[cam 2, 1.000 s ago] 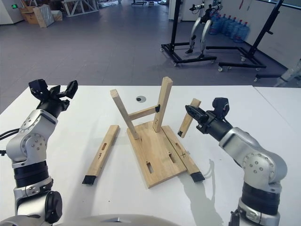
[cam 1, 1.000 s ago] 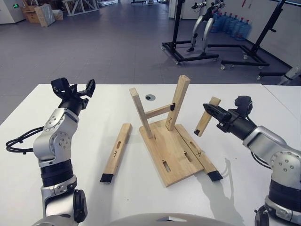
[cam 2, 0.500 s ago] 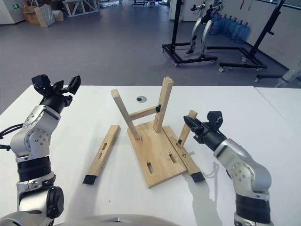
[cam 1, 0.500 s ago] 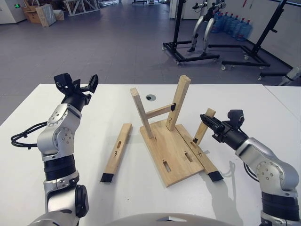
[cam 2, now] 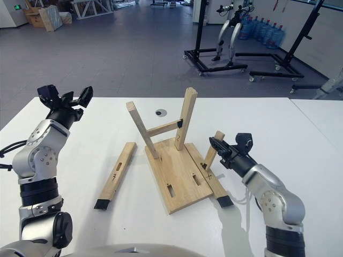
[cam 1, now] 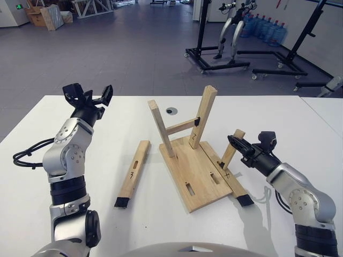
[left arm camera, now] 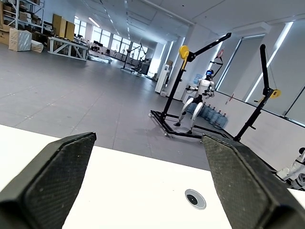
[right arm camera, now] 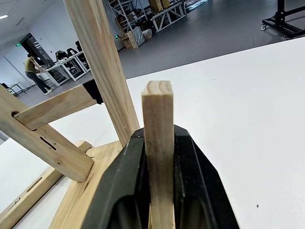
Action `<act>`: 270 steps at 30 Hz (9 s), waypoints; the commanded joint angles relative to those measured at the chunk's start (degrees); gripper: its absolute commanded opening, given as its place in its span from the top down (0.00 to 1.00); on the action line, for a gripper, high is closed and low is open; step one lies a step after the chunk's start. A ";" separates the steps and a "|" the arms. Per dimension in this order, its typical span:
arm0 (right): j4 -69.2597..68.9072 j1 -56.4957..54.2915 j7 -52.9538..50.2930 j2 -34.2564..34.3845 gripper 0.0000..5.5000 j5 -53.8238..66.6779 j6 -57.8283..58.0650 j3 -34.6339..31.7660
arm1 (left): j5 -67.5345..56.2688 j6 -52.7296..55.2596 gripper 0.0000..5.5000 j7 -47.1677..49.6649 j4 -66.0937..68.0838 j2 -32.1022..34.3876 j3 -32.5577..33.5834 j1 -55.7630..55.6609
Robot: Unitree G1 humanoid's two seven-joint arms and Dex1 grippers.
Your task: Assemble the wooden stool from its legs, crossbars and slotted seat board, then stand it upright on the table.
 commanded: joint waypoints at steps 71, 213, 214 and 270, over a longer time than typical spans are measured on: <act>32.16 -4.74 -1.03 10.93 0.93 -27.54 -47.61 11.44 | 3.75 -1.36 0.26 -2.40 -0.09 -0.67 -4.59 1.24; -4.50 8.81 14.19 -24.55 0.51 -11.38 6.77 2.89 | -2.06 12.41 0.26 -11.97 -5.37 8.78 -13.33 -18.12; -4.65 8.79 14.10 -24.41 0.51 -11.84 6.79 3.41 | -2.00 12.42 0.26 -11.90 -5.48 8.67 -13.31 -17.91; 3.79 -12.52 5.98 -15.76 0.63 -16.30 14.09 2.75 | -0.05 12.40 0.26 -11.29 -4.57 5.06 -13.56 -19.82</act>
